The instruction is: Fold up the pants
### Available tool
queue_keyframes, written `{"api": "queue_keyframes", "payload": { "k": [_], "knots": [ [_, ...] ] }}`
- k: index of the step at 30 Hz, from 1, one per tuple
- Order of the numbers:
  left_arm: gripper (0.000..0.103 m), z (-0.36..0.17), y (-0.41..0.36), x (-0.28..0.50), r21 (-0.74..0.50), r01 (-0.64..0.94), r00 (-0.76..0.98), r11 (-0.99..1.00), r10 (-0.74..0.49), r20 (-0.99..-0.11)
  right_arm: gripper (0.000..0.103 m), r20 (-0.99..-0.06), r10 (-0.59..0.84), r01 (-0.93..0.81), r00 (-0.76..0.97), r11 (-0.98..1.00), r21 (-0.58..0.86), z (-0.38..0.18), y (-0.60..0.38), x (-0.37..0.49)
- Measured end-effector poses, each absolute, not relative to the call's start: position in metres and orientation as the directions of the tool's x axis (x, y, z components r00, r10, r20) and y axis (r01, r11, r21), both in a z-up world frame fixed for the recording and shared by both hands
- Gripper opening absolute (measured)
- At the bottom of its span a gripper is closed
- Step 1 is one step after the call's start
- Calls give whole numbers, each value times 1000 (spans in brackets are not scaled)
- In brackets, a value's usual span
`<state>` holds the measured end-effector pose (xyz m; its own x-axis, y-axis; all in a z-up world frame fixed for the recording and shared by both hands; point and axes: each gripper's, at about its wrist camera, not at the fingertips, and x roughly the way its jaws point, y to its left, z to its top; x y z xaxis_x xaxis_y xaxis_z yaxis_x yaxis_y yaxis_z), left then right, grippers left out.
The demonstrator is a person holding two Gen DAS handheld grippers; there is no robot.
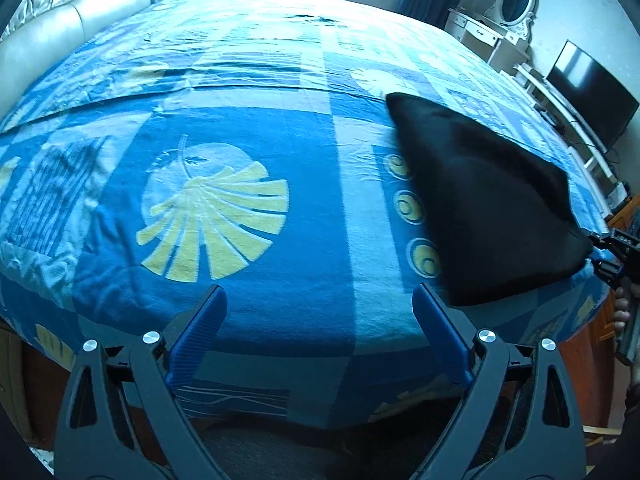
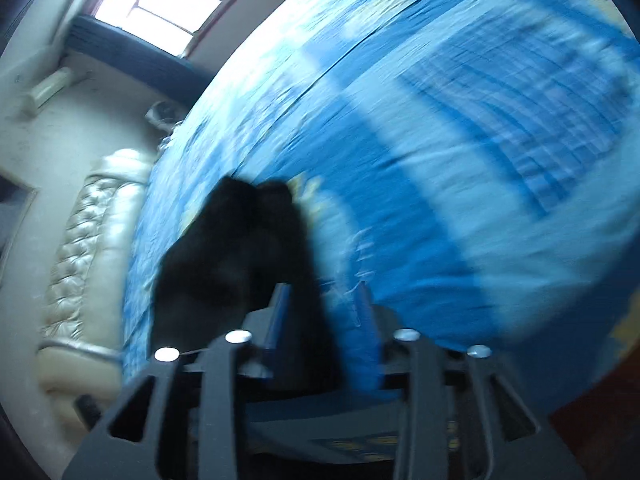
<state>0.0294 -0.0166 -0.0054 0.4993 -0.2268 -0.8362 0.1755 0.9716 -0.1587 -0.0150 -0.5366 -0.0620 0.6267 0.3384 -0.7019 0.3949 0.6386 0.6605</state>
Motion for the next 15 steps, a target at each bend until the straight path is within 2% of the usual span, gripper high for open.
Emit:
{"api": "queue_keyframes", "payload": {
  "k": [1,3,5,9,15],
  "knots": [
    [94,-5,-18,29,-187,185,490,965,-255,-834,44,-684,349,391,640,619,681,-61,-540,-18],
    [94,-3,-23,28,-240,205,472,949,-311,-825,68,-622,386,371,682,550,748,-58,-545,-28],
    [94,-2,-30,27,-283,235,458,930,-363,-812,72,-576,427,332,698,519,787,-56,-544,-32],
    [94,-3,-56,30,-367,309,414,877,-472,-779,76,-551,484,290,680,513,808,-60,-529,-31],
    [94,-23,-65,52,-561,221,332,798,-602,-726,78,-554,539,283,635,505,815,-70,-507,-21]
  ]
}}
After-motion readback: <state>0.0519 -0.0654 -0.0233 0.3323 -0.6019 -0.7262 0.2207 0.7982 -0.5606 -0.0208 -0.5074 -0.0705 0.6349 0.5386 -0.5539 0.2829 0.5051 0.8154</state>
